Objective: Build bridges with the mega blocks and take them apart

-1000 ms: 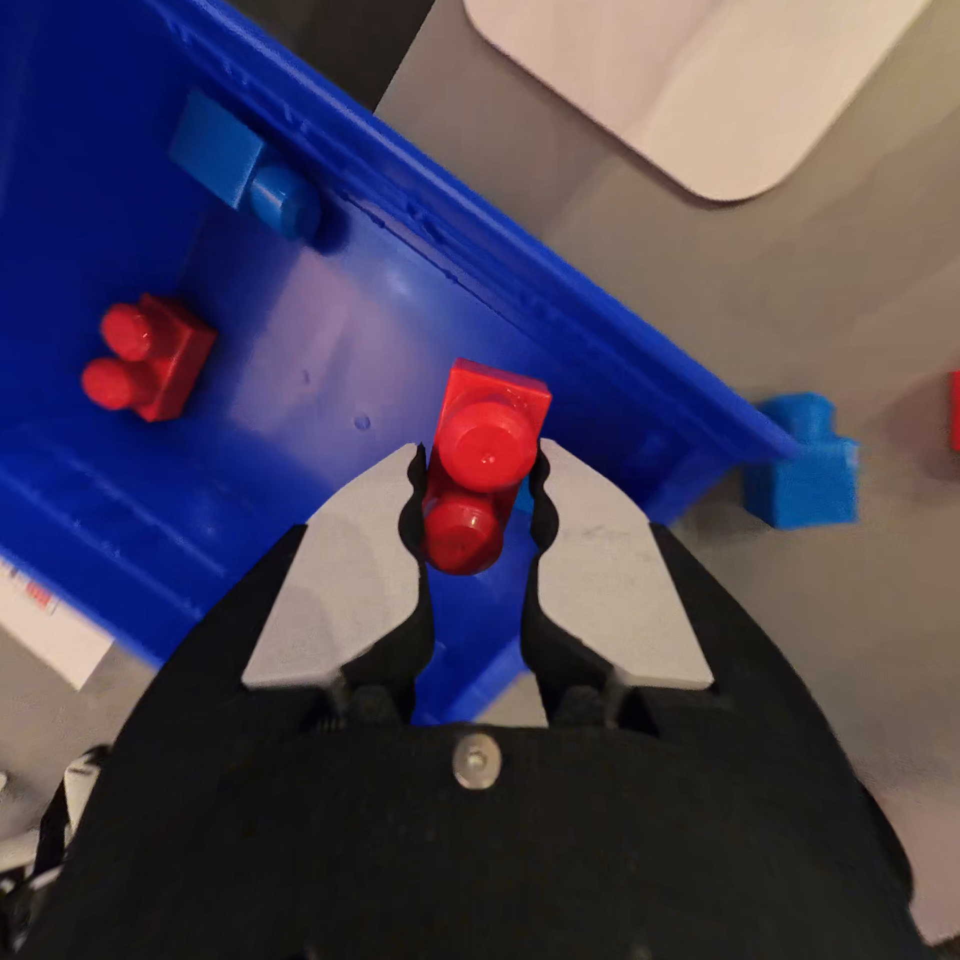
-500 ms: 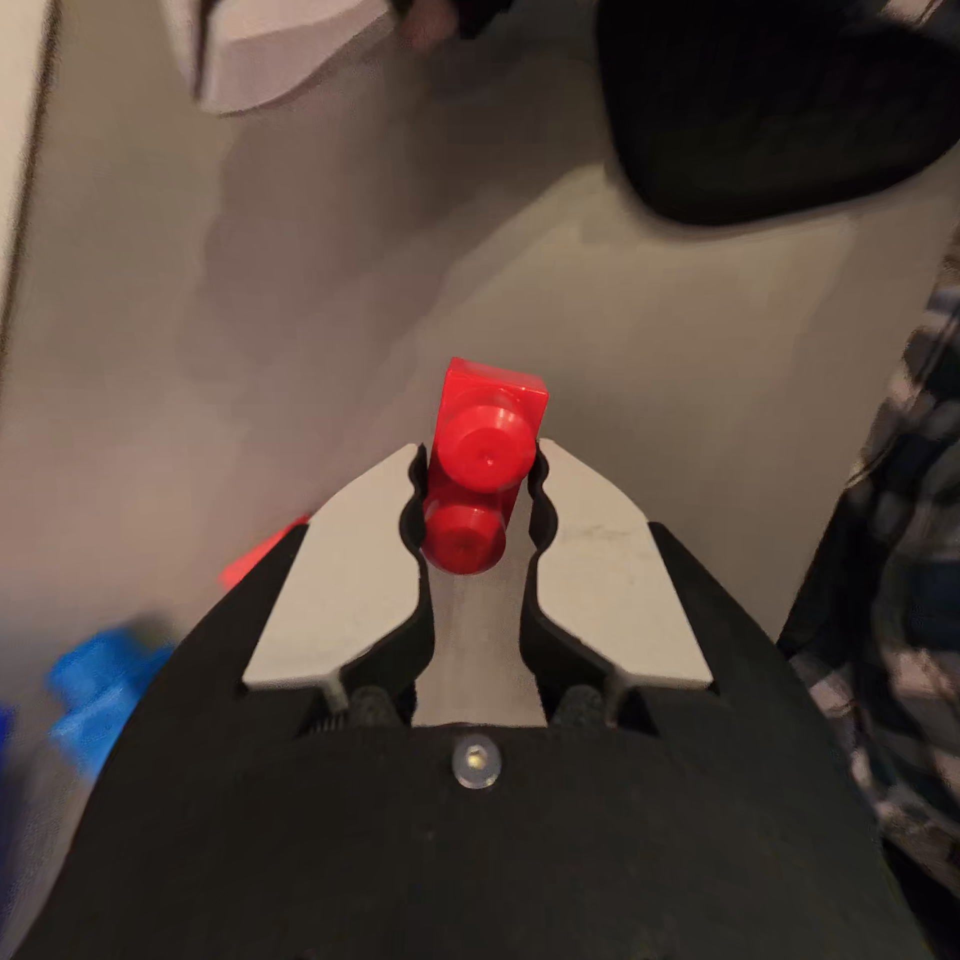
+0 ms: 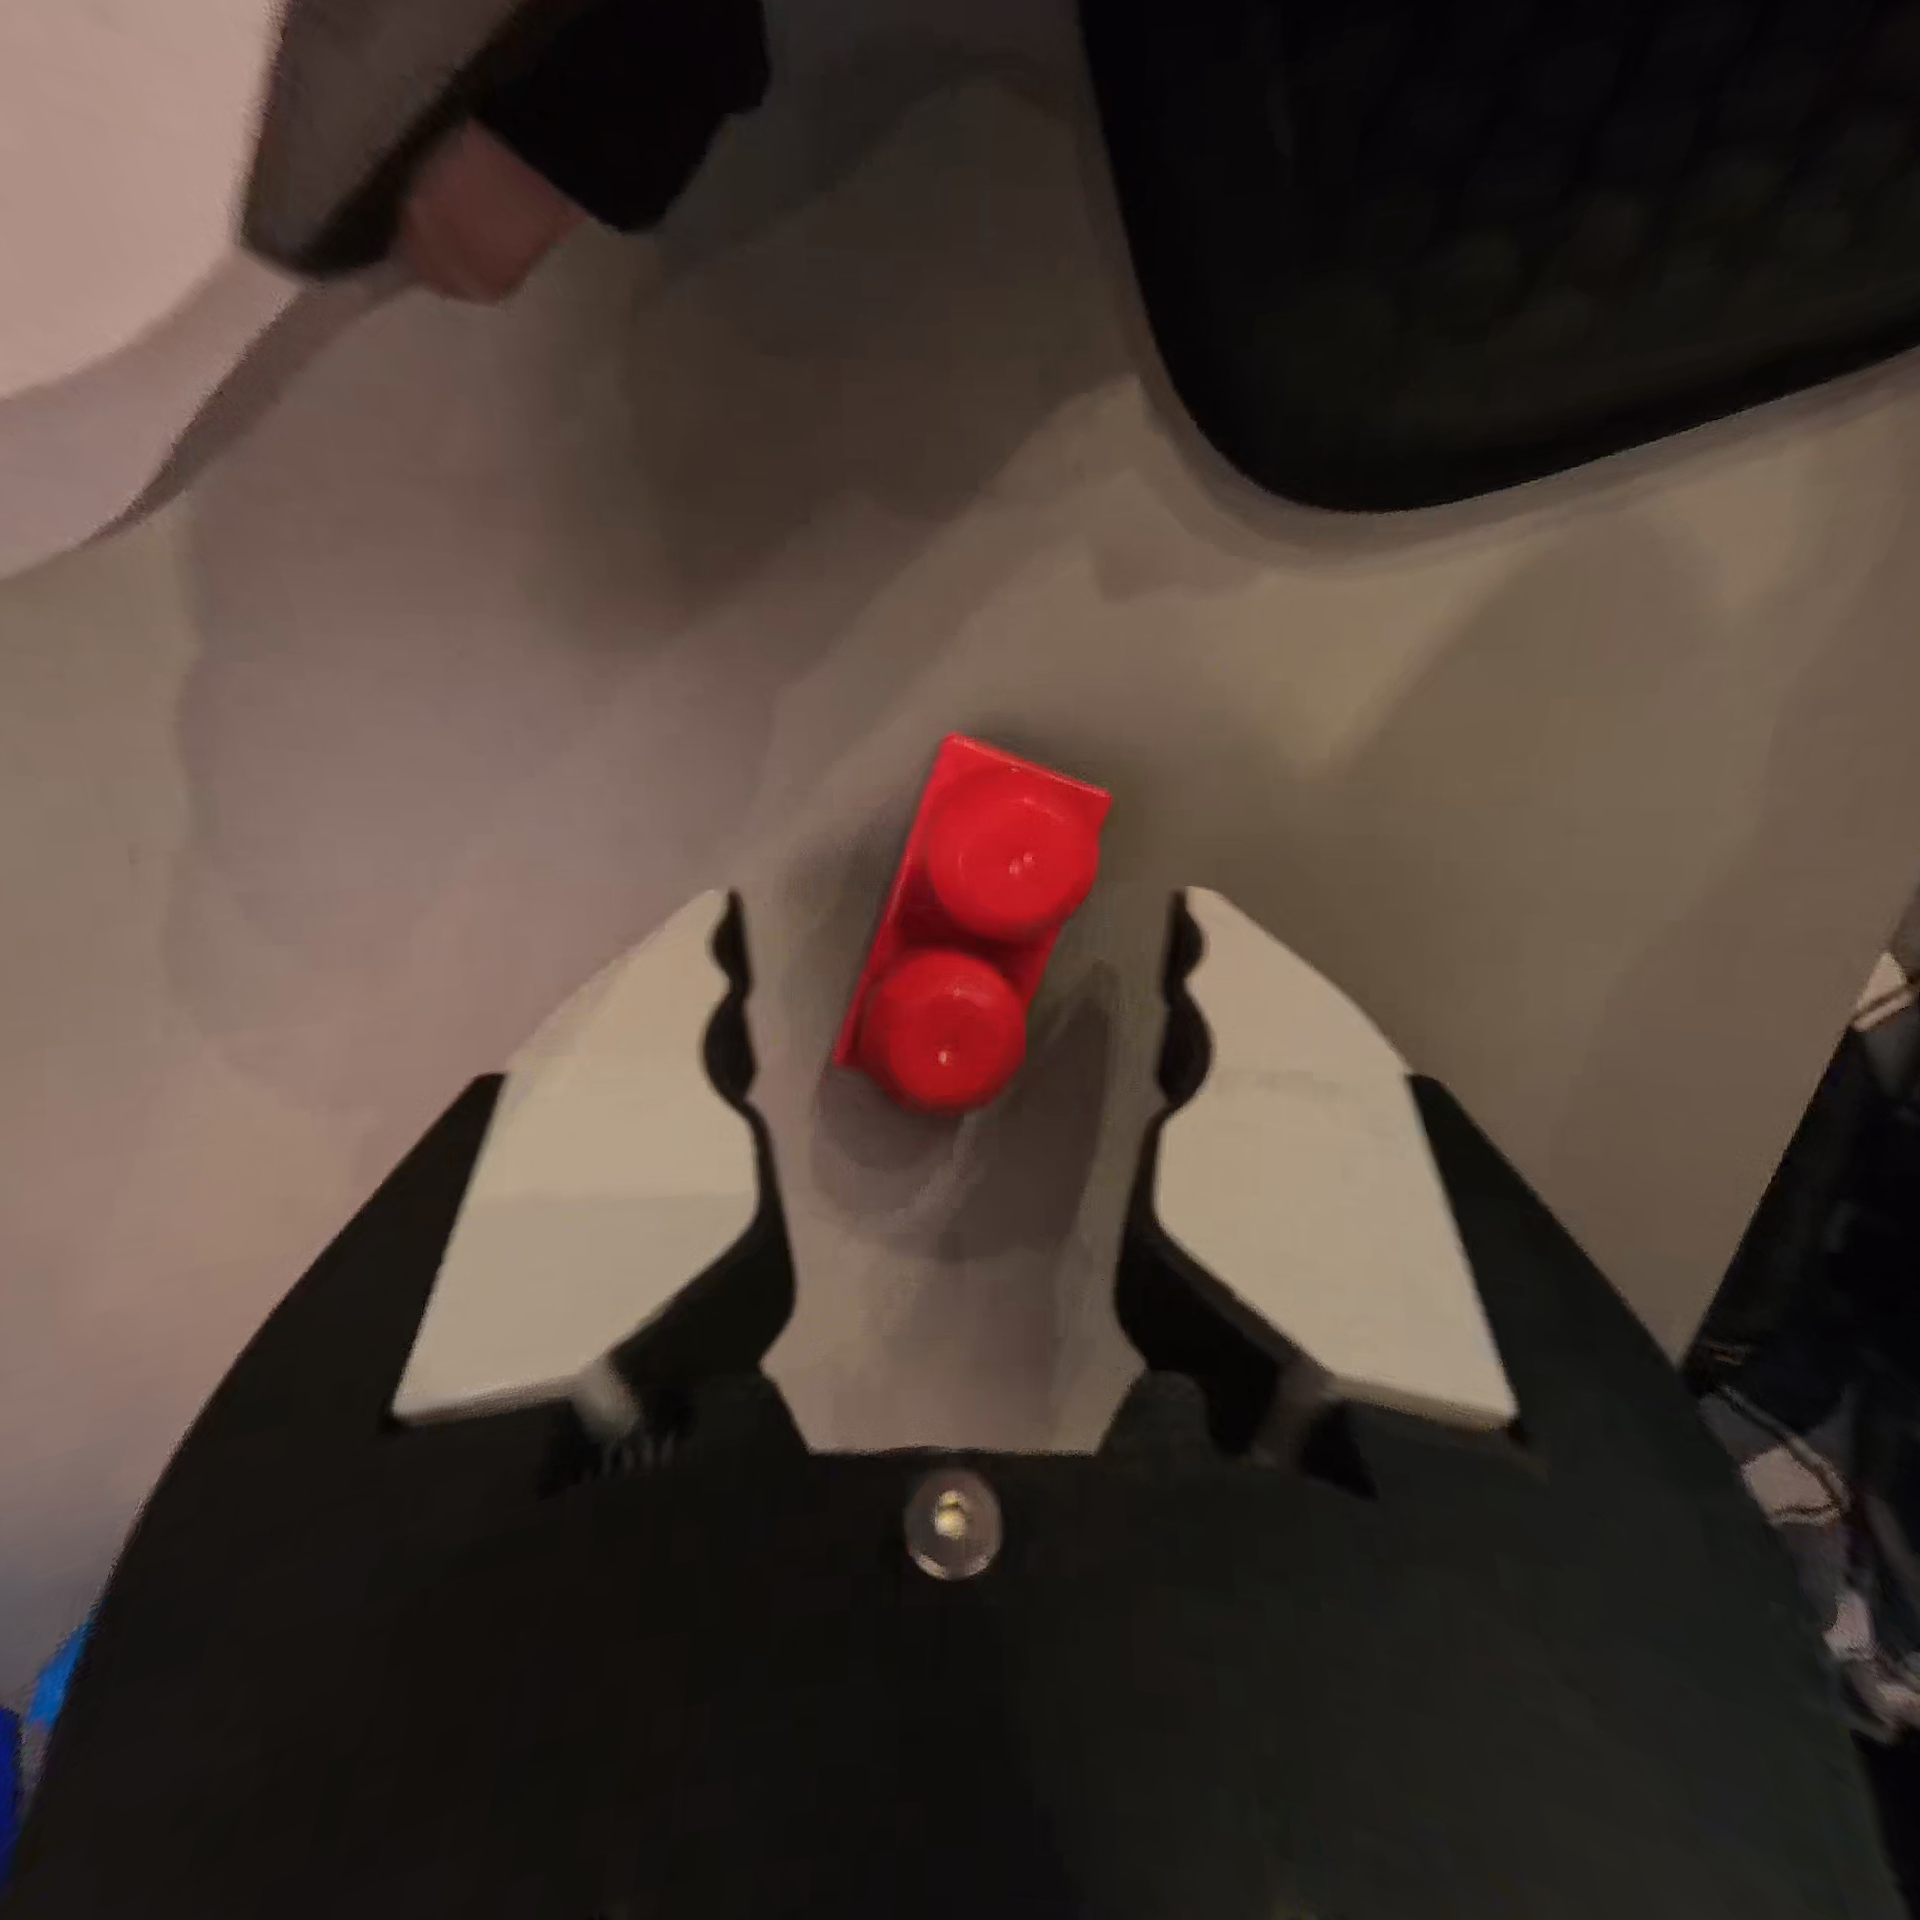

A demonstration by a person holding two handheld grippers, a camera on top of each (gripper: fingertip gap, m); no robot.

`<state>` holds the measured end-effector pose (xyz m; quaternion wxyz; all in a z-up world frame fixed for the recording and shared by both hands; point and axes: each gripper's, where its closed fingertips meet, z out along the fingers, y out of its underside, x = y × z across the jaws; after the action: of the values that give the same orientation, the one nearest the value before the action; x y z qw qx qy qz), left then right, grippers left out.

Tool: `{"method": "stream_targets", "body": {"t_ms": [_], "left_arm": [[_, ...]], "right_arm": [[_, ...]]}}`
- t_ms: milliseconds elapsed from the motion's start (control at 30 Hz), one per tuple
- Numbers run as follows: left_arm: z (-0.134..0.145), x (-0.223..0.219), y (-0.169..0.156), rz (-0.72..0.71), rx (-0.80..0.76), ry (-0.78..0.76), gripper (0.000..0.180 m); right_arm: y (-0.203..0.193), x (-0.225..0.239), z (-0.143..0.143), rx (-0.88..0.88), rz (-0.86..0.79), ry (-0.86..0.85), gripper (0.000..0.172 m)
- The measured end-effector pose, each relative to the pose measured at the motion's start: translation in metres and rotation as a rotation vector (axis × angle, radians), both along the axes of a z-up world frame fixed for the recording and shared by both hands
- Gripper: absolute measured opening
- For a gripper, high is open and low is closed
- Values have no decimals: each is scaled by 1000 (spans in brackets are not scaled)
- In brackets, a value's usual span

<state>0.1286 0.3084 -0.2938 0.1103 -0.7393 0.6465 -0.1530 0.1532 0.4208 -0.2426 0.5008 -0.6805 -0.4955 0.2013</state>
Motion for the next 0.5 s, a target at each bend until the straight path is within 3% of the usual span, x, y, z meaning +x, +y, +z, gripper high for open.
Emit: {"method": "stream_targets", "body": {"t_ms": [33, 233, 333, 433, 500], "left_arm": [[6, -7, 2, 29, 6, -4, 85], [55, -94, 33, 289, 101, -172, 71], [40, -130, 47, 371, 134, -116, 67], [12, -135, 60, 391, 177, -64, 59], [-5, -133, 58, 405, 118, -23, 61]], "right_arm": [[0, 1, 1, 0, -2, 4, 0], [-1, -1, 1, -12, 14, 20, 0], [-3, -3, -1, -14, 28, 4, 0], [-6, -5, -4, -7, 41, -19, 0], [-7, -6, -5, 4, 46, -36, 0]]}}
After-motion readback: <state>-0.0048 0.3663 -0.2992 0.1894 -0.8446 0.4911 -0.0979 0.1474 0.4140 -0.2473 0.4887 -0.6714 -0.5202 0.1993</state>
